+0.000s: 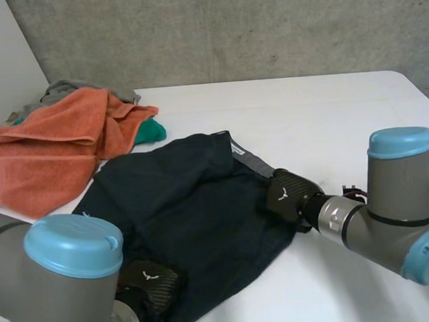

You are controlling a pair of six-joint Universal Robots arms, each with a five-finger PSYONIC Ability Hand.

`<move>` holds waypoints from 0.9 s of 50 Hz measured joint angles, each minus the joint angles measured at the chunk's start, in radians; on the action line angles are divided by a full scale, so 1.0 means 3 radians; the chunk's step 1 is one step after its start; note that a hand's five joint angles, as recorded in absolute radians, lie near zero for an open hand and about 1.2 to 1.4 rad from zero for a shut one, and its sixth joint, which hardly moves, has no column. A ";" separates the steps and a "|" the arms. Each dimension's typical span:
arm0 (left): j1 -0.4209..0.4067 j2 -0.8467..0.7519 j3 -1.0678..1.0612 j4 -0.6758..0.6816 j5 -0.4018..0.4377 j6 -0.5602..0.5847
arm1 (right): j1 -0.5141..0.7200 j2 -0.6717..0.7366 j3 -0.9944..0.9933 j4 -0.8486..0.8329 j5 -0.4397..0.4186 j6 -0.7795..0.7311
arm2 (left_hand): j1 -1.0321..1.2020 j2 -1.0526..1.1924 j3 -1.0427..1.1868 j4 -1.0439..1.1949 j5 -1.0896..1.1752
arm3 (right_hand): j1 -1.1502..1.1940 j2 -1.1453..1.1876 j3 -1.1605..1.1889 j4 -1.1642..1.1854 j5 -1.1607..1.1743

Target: Fold the laundry.

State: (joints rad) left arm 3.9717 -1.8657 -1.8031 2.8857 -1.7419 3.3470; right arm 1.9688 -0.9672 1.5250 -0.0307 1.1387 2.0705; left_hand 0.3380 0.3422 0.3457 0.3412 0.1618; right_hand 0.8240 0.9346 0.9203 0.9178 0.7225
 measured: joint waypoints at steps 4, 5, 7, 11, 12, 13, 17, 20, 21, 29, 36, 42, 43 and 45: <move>-0.0044 -0.0097 0.0002 0.0213 -0.0058 0.0109 | 0.0039 0.0018 -0.0005 -0.0151 0.0131 0.0104 | 0.0272 0.0239 0.0210 0.0212 0.0234 | 0.0628 0.0776 0.0831 0.0862 0.0854; -0.0059 -0.0122 0.0008 0.0268 -0.0083 0.0134 | 0.0046 0.0005 0.0003 -0.0178 0.0159 0.0147 | 0.0396 0.0381 0.0324 0.0341 0.0362 | 0.0637 0.0776 0.0851 0.0888 0.0892; -0.0099 -0.0195 0.0029 0.0424 -0.0170 0.0206 | 0.0058 -0.0059 0.0034 -0.0231 0.0217 0.0284 | 0.0780 0.0848 0.0805 0.0824 0.0835 | 0.0638 0.0776 0.0859 0.0903 0.0921; -0.0143 -0.0334 0.0089 0.0697 -0.0391 0.0384 | 0.0068 -0.0232 0.0107 -0.0256 0.0280 0.0556 | 0.1702 0.2428 0.2387 0.2483 0.2470 | 0.0638 0.0776 0.0859 0.0905 0.0921; -0.0147 -0.0365 0.0116 0.0766 -0.0463 0.0448 | 0.0069 -0.0280 0.0124 -0.0250 0.0291 0.0622 | 0.1930 0.2669 0.2605 0.2702 0.2691 | 0.0638 0.0776 0.0859 0.0905 0.0921; -0.0148 -0.0387 0.0147 0.0823 -0.0530 0.0512 | 0.0068 -0.0330 0.0139 -0.0236 0.0304 0.0681 | 0.1929 0.2772 0.2699 0.2794 0.2781 | 0.0638 0.0776 0.0859 0.0905 0.0921; -0.0119 -0.0346 0.0327 0.1003 -0.0803 0.0817 | 0.0054 -0.0531 0.0165 -0.0095 0.0384 0.0859 | 0.1930 0.2834 0.2767 0.2845 0.2831 | 0.0698 0.0776 0.0866 0.0906 0.0953; -0.0060 -0.0132 0.0448 0.1036 -0.0841 0.0940 | 0.0031 -0.0677 0.0134 0.0063 0.0460 0.0923 | 0.1930 0.2834 0.2766 0.2845 0.2831 | 0.0742 0.0776 0.0873 0.0906 0.0960; -0.0007 0.0047 0.0519 0.1036 -0.0803 0.0983 | 0.0006 -0.0793 0.0083 0.0194 0.0519 0.0963 | 0.1930 0.2834 0.2767 0.2845 0.2832 | 0.0742 0.0776 0.0873 0.0908 0.0960; 0.0442 0.1177 0.1025 0.0859 -0.0140 0.1067 | -0.0201 -0.1461 -0.0371 0.1020 0.0722 0.1274 | 0.1930 0.2841 0.2788 0.2849 0.2850 | 0.0811 0.0776 0.0873 0.0918 0.0968; 0.0801 0.1511 0.1634 0.0284 0.0305 0.0970 | -0.0338 -0.1944 -0.0860 0.1748 0.0723 0.1625 | 0.1930 0.2842 0.2788 0.2849 0.2859 | 0.0811 0.0776 0.0877 0.0924 0.0968; 0.0907 0.1055 0.2031 -0.0276 0.0515 0.0747 | -0.0288 -0.1961 -0.1115 0.2274 0.0695 0.1770 | 0.1930 0.2842 0.2788 0.2850 0.2859 | 0.0811 0.0776 0.0880 0.0951 0.0968; 0.0908 0.0966 0.2057 -0.0337 0.0530 0.0713 | -0.0269 -0.1935 -0.1123 0.2313 0.0694 0.1774 | 0.1930 0.2842 0.2788 0.2850 0.2859 | 0.0811 0.0776 0.0880 0.0953 0.0968; 0.0905 0.0731 0.2095 -0.0487 0.0558 0.0622 | -0.0202 -0.1819 -0.1117 0.2402 0.0703 0.1770 | 0.1946 0.2840 0.2785 0.2848 0.2857 | 0.0811 0.0776 0.0880 0.0954 0.0968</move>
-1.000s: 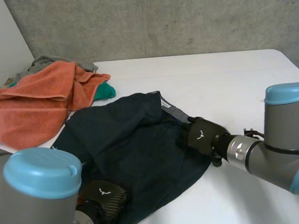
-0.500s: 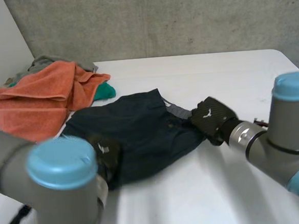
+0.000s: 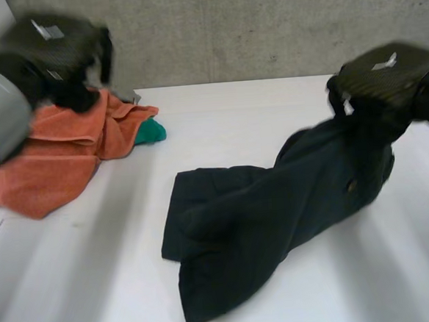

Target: Fold the laundry.

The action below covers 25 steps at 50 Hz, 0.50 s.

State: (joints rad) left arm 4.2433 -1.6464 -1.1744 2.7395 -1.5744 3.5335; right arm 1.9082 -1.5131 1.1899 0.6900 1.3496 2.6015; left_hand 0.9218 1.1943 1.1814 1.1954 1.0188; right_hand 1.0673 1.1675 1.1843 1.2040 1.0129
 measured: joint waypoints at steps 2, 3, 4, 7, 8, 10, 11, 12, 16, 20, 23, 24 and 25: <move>-0.0010 -0.0238 -0.0009 -0.0139 0.0031 -0.0109 | 0.0060 0.0139 0.0043 0.0025 0.0032 -0.0018 | -0.0085 -0.0744 -0.0641 -0.0678 -0.0668 | 0.0000 0.0000 0.0000 0.0001 0.0000; -0.0018 -0.0339 -0.0031 -0.0191 0.0050 -0.0167 | 0.0080 0.0199 0.0068 0.0016 0.0053 -0.0027 | -0.0508 -0.1221 -0.1105 -0.1151 -0.1136 | 0.0000 0.0000 0.0000 0.0001 0.0000; -0.0026 -0.0419 -0.0057 -0.0226 0.0071 -0.0221 | 0.0098 0.0261 0.0098 -0.0005 0.0082 -0.0036 | -0.1045 -0.1765 -0.1651 -0.1712 -0.1698 | 0.0000 0.0000 0.0000 0.0001 0.0000; -0.0066 -0.0611 -0.0191 -0.0250 0.0182 -0.0413 | 0.0132 0.0400 0.0197 -0.0134 0.0179 -0.0052 | -0.1930 -0.2739 -0.2690 -0.2770 -0.2763 | 0.0000 0.0000 0.0000 0.0001 0.0000; -0.0071 -0.0628 -0.0212 -0.0243 0.0200 -0.0438 | 0.0135 0.0411 0.0210 -0.0154 0.0191 -0.0052 | -0.1930 -0.2739 -0.2690 -0.2770 -0.2763 | 0.0000 0.0000 0.0000 0.0001 0.0000; -0.0113 -0.0715 -0.0345 -0.0153 0.0316 -0.0597 | 0.0153 0.0444 0.0275 -0.0266 0.0241 -0.0046 | -0.1933 -0.2833 -0.2791 -0.2867 -0.2870 | 0.0000 0.0000 0.0000 0.0001 0.0000; -0.0140 -0.0751 -0.0407 -0.0090 0.0372 -0.0671 | 0.0171 0.0440 0.0326 -0.0361 0.0274 -0.0031 | -0.1933 -0.2848 -0.2801 -0.2874 -0.2889 | 0.0000 0.0000 0.0000 0.0001 0.0000; -0.0152 -0.0768 -0.0433 -0.0064 0.0395 -0.0701 | 0.0176 0.0435 0.0337 -0.0382 0.0281 -0.0026 | -0.1933 -0.2848 -0.2801 -0.2874 -0.2889 | 0.0000 0.0000 0.0000 0.0001 0.0000; -0.0233 -0.0865 -0.0550 0.0084 0.0501 -0.0844 | 0.0211 0.0367 0.0399 -0.0513 0.0308 0.0021 | -0.1933 -0.2848 -0.2801 -0.2874 -0.2889 | 0.0000 0.0000 0.0000 0.0001 0.0000; -0.0388 -0.1058 -0.0647 0.0178 0.0596 -0.0986 | 0.0247 0.0166 0.0446 -0.0633 0.0310 0.0139 | -0.1933 -0.2848 -0.2801 -0.2874 -0.2889 | 0.0000 0.0000 0.0000 0.0001 0.0000; -0.0476 -0.1178 -0.0653 0.0153 0.0623 -0.1030 | 0.0266 0.0041 0.0464 -0.0644 0.0303 0.0211 | -0.1933 -0.2848 -0.2801 -0.2873 -0.2884 | 0.0000 0.0000 0.0000 0.0001 0.0000; -0.0499 -0.1209 -0.0650 0.0145 0.0627 -0.1040 | 0.0273 0.0014 0.0469 -0.0642 0.0303 0.0225 | -0.1927 -0.2840 -0.2795 -0.2867 -0.2874 | 0.0000 0.0000 0.0000 0.0001 0.0000; -0.0517 -0.1231 -0.0647 0.0140 0.0629 -0.1047 | 0.0281 -0.0010 0.0475 -0.0639 0.0302 0.0237 | -0.1927 -0.2840 -0.2795 -0.2867 -0.2874 | 0.0000 0.0000 0.0000 0.0001 0.0000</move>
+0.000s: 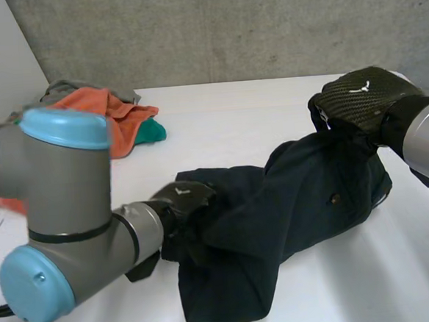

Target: Fold the laundry.

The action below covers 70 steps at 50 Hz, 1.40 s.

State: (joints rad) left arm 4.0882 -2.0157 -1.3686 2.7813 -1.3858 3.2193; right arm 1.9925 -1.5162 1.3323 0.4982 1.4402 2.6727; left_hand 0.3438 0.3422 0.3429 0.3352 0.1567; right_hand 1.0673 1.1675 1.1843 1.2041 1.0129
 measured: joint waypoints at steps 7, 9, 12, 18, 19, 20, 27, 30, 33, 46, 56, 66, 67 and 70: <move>-0.0159 -0.0240 0.0097 -0.0003 -0.0021 -0.0065 | 0.0038 -0.0136 0.0060 0.0009 0.0016 0.0039 | 0.1115 0.1066 0.1015 0.1050 0.1060 | 0.0000 0.0000 0.0000 0.0000 0.0000; -0.0197 -0.0321 0.0140 -0.0022 -0.0048 -0.0075 | 0.0020 -0.0147 0.0079 -0.0004 0.0017 0.0040 | 0.1772 0.1680 0.1666 0.1699 0.1705 | 0.0000 0.0000 0.0000 0.0000 0.0000; -0.0218 -0.0416 0.0224 -0.0061 -0.0148 -0.0077 | -0.0038 -0.0107 0.0115 -0.0030 0.0005 0.0025 | 0.2683 0.2766 0.2724 0.2793 0.2757 | 0.0000 0.0000 0.0000 0.0000 0.0000; -0.0103 -0.0381 0.0514 -0.0092 -0.0494 -0.0013 | -0.0154 0.0210 0.0162 -0.0044 -0.0071 -0.0194 | 0.2683 0.2830 0.2787 0.2853 0.2769 | 0.0000 0.0000 0.0000 0.0001 0.0000; -0.0061 -0.0353 0.0626 -0.0096 -0.0575 0.0028 | -0.0176 0.0328 0.0147 -0.0050 -0.0082 -0.0292 | 0.2683 0.2830 0.2787 0.2852 0.2769 | 0.0000 0.0000 -0.0001 0.0001 0.0000; -0.0033 -0.0336 0.0713 -0.0097 -0.0619 0.0064 | -0.0185 0.0393 0.0128 -0.0062 -0.0081 -0.0342 | 0.2683 0.2830 0.2787 0.2852 0.2769 | 0.0000 0.0000 0.0000 0.0001 0.0000; 0.0121 -0.0285 0.1662 -0.0063 -0.0769 0.0510 | -0.0215 0.0915 -0.0401 -0.0630 0.0203 -0.0399 | 0.2683 0.2840 0.2802 0.2857 0.2769 | 0.0000 0.0000 0.0011 0.0001 0.0000; 0.0166 -0.0284 0.2238 0.0106 -0.0774 0.0739 | -0.0223 0.1069 -0.0780 -0.1244 0.0467 -0.0215 | 0.2683 0.2843 0.2806 0.2868 0.2769 | 0.0000 0.0000 0.0014 0.0001 0.0000; 0.0197 -0.0261 0.2692 0.0411 -0.0776 0.0878 | -0.0227 0.1126 -0.1058 -0.1881 0.0667 -0.0037 | 0.2683 0.2843 0.2806 0.2868 0.2769 | 0.0000 0.0000 0.0014 0.0001 0.0000; 0.0311 0.0031 0.2492 0.1435 -0.0701 0.0846 | -0.0030 0.0995 -0.0979 -0.2900 0.0497 0.0207 | 0.2683 0.2843 0.2806 0.2868 0.2803 | 0.0000 0.0000 0.0014 0.0001 0.0030; 0.0438 -0.0035 0.0923 0.1318 -0.0740 0.0838 | 0.0004 0.1158 0.0092 -0.2535 0.0240 -0.0103 | 0.2683 0.2845 0.2806 0.2869 0.2811 | 0.0041 0.0000 0.0014 0.0001 0.0030; 0.0224 -0.0056 -0.0267 0.1031 -0.0665 0.0918 | -0.0025 0.1298 0.0884 -0.2028 0.0044 -0.0604 | 0.2672 0.2830 0.2798 0.2856 0.2808 | -0.0258 -0.0598 -0.0635 -0.0654 -0.0586; 0.0181 -0.0025 -0.0372 0.0943 -0.0651 0.0949 | -0.0038 0.1262 0.0936 -0.1881 0.0038 -0.0649 | 0.2406 0.2485 0.2507 0.2547 0.2536 | -0.0680 -0.1037 -0.1066 -0.1123 -0.1077; 0.0133 0.0054 -0.0488 0.0788 -0.0648 0.0997 | -0.0067 0.1147 0.0969 -0.1570 0.0044 -0.0680 | 0.1463 0.1625 0.1631 0.1650 0.1661 | -0.1377 -0.1706 -0.1758 -0.1828 -0.1814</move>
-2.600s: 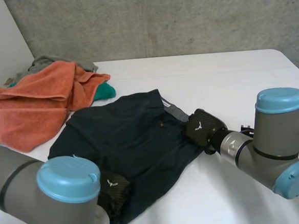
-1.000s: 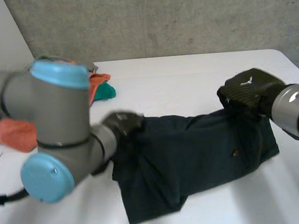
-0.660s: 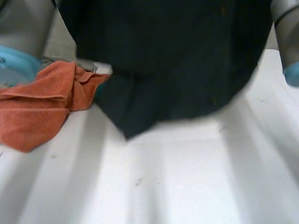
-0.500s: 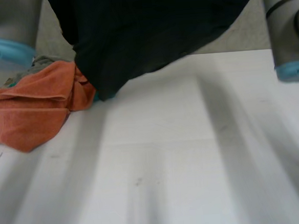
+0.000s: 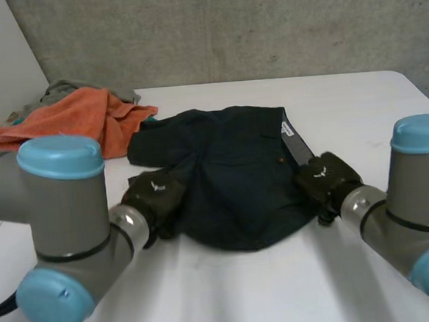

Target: Fold the laundry.

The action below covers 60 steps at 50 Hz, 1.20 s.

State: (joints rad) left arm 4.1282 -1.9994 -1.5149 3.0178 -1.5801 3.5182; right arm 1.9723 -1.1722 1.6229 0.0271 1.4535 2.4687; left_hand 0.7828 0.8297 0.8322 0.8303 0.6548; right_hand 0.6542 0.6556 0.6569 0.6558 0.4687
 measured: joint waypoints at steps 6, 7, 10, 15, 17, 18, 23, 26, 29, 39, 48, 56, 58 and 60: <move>0.0018 0.0245 -0.0086 -0.0222 -0.0035 0.0050 | -0.0061 -0.0288 -0.0152 0.0650 0.0036 0.0099 | -0.0953 -0.1065 -0.1075 -0.1099 -0.1104 | -0.0462 -0.0524 -0.0528 -0.0531 -0.0546; 0.0040 0.0301 -0.0097 -0.0243 -0.0045 0.0051 | -0.0069 -0.0337 -0.0219 0.0805 0.0039 0.0137 | -0.0995 -0.1153 -0.1156 -0.1184 -0.1181 | -0.0557 -0.0619 -0.0613 -0.0627 -0.0655; 0.0096 0.0392 -0.0132 -0.0267 -0.0065 0.0045 | -0.0068 -0.0400 -0.0362 0.1098 0.0040 0.0191 | -0.0994 -0.1174 -0.1182 -0.1203 -0.1206 | -0.0721 -0.0708 -0.0741 -0.0789 -0.0806; 0.0198 0.0492 -0.0262 -0.0283 -0.0096 0.0009 | -0.0033 -0.0418 -0.0583 0.1430 -0.0016 0.0138 | -0.0994 -0.1176 -0.1182 -0.1203 -0.1206 | -0.0743 -0.0708 -0.0756 -0.0827 -0.0849; 0.0218 0.0518 -0.0317 -0.0285 -0.0096 -0.0010 | -0.0021 -0.0399 -0.0610 0.1423 -0.0066 0.0067 | -0.0994 -0.1175 -0.1182 -0.1203 -0.1205 | -0.0743 -0.0708 -0.0756 -0.0827 -0.0849; 0.0225 0.0535 -0.0361 -0.0290 -0.0092 -0.0025 | -0.0018 -0.0391 -0.0613 0.1413 -0.0083 0.0043 | -0.0994 -0.1175 -0.1182 -0.1203 -0.1205 | -0.0743 -0.0708 -0.0756 -0.0828 -0.0849; 0.0181 0.0574 -0.0513 -0.0339 -0.0067 -0.0097 | -0.0005 -0.0206 -0.0599 0.1108 -0.0328 -0.0318 | -0.0994 -0.1175 -0.1182 -0.1203 -0.1205 | -0.0743 -0.0708 -0.0756 -0.0828 -0.0865; 0.0112 0.0556 -0.0578 -0.0359 -0.0076 -0.0141 | -0.0006 -0.0066 -0.0585 0.0925 -0.0417 -0.0496 | -0.0994 -0.1176 -0.1182 -0.1203 -0.1206 | -0.0743 -0.0708 -0.0756 -0.0828 -0.0867; 0.0070 0.0487 -0.0607 -0.0314 -0.0117 -0.0166 | -0.0009 0.0099 -0.0583 0.0742 -0.0468 -0.0652 | -0.0994 -0.1176 -0.1182 -0.1203 -0.1206 | -0.0743 -0.0708 -0.0756 -0.0827 -0.0867; 0.0133 0.0109 -0.0542 0.0088 -0.0236 -0.0053 | -0.0039 0.0475 -0.0621 0.0327 -0.0471 -0.0790 | -0.0994 -0.1175 -0.1182 -0.1203 -0.1205 | 0.0358 0.0312 0.0278 0.0289 0.0336; 0.0123 -0.0138 -0.0449 0.0244 -0.0264 0.0087 | -0.0057 0.0415 -0.0619 0.0243 -0.0466 -0.0546 | -0.0649 -0.0819 -0.0853 -0.0841 -0.0837 | 0.1470 0.1718 0.1756 0.1791 0.1798; 0.0147 -0.0218 -0.0317 0.0442 -0.0457 0.0235 | -0.0050 0.0205 -0.0563 0.0311 -0.0363 -0.0156 | 0.1194 0.1191 0.1099 0.1189 0.1109 | 0.1470 0.1718 0.1756 0.1794 0.1800; 0.0174 -0.0176 -0.0298 0.0507 -0.0541 0.0254 | -0.0052 0.0133 -0.0526 0.0379 -0.0309 -0.0111 | 0.1194 0.1205 0.1117 0.1201 0.1109 | 0.1470 0.1718 0.1756 0.1794 0.1800; 0.0189 -0.0115 -0.0300 0.0538 -0.0587 0.0255 | -0.0059 0.0064 -0.0485 0.0463 -0.0267 -0.0098 | 0.1194 0.1205 0.1117 0.1201 0.1109 | 0.1470 0.1718 0.1756 0.1794 0.1800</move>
State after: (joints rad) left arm 4.1850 -2.0339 -1.6050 3.1791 -1.7561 3.5946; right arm 1.9547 -1.1529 1.4773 0.1661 1.3733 2.4394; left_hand 1.1412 1.1913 1.1674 1.1906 0.9876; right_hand 1.0951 1.1710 1.1838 1.1941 1.0088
